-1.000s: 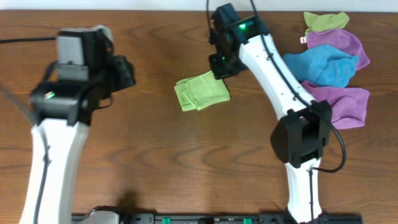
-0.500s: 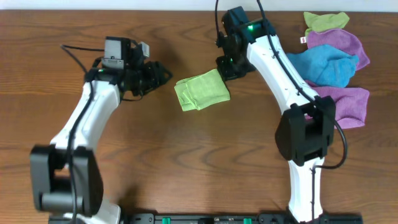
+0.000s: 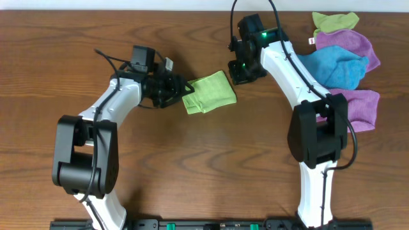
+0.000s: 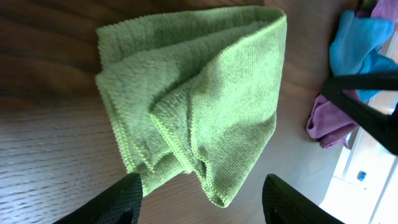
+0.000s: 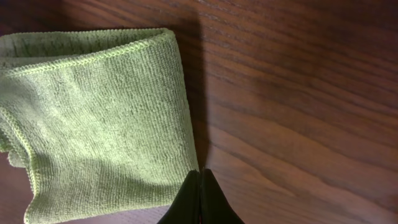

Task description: Fold the cloth

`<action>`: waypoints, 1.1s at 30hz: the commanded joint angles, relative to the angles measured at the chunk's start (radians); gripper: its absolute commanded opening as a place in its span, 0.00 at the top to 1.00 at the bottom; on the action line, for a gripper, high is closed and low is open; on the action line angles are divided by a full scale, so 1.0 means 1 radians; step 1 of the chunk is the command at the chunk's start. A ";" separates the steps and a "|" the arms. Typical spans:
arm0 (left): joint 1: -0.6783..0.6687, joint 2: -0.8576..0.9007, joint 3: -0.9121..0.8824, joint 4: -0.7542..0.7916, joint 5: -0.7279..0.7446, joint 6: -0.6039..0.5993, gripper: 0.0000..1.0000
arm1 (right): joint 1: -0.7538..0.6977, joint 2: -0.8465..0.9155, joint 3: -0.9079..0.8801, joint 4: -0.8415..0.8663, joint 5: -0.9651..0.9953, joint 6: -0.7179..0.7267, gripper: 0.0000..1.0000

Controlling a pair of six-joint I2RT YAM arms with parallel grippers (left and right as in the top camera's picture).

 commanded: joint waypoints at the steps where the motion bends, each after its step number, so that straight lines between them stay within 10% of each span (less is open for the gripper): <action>1: -0.002 0.023 -0.007 -0.007 -0.020 0.045 0.37 | -0.009 0.040 -0.006 0.007 -0.014 0.008 0.99; 33: -0.003 0.079 -0.013 0.026 -0.103 0.073 0.36 | -0.011 0.126 -0.006 0.142 -0.026 0.053 0.99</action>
